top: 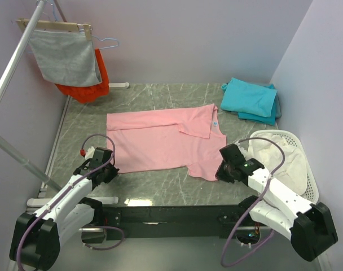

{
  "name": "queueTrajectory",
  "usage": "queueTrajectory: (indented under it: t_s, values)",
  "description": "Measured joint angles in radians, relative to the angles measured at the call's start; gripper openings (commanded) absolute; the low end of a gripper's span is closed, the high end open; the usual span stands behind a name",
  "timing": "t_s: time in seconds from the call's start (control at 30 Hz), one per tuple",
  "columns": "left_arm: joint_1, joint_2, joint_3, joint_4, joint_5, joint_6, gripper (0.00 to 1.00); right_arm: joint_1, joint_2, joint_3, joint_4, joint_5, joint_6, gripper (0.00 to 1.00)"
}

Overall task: Fold and stack the t-shirts
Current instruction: Grap the side of the flattened tshirt closest away from the robot with both arms

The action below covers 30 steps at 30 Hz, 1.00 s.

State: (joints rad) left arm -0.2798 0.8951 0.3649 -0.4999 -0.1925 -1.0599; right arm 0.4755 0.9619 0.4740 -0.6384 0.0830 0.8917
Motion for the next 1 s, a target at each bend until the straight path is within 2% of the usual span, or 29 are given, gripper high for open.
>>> queueTrajectory:
  t_s: [0.23, 0.27, 0.3, 0.33, 0.4, 0.5, 0.77, 0.87, 0.9, 0.97, 1.0]
  values:
    - [-0.003, -0.008, 0.035, -0.025, -0.016, 0.0, 0.01, 0.0, -0.044, 0.109, -0.026, 0.034, -0.044, 0.0]
    - [-0.003, -0.009, 0.046, -0.031, -0.019, 0.0, 0.12, 0.0, -0.039, 0.115, -0.025, 0.034, -0.05, 0.0]
    - [-0.003, -0.011, 0.056, -0.032, -0.023, 0.0, 0.27, 0.0, -0.034, 0.117, -0.023, 0.033, -0.053, 0.03]
    - [-0.003, -0.013, 0.062, -0.032, -0.026, -0.001, 0.52, 0.0, -0.026, 0.117, -0.019, 0.031, -0.061, 0.11]
    - [-0.003, -0.021, 0.065, -0.033, -0.04, -0.01, 0.62, 0.0, -0.006, 0.117, -0.018, 0.026, -0.072, 0.15]
    - [-0.005, -0.021, 0.065, -0.046, -0.065, -0.019, 0.58, 0.0, 0.01, 0.117, -0.011, 0.018, -0.085, 0.23]
    - [-0.005, 0.016, 0.065, -0.077, -0.137, -0.039, 0.64, 0.0, 0.045, 0.117, 0.009, -0.005, -0.109, 0.2]
    - [-0.005, 0.045, 0.065, -0.088, -0.148, -0.048, 0.55, 0.0, 0.054, 0.117, 0.01, -0.013, -0.117, 0.18]
    - [-0.005, 0.055, 0.065, -0.089, -0.151, -0.052, 0.46, 0.0, 0.054, 0.117, 0.01, -0.016, -0.12, 0.18]
    - [-0.005, 0.073, 0.065, -0.088, -0.156, -0.058, 0.36, 0.0, 0.054, 0.117, 0.01, -0.016, -0.124, 0.18]
    - [-0.005, 0.082, 0.065, -0.088, -0.158, -0.059, 0.25, 0.0, 0.054, 0.117, 0.01, -0.016, -0.124, 0.17]
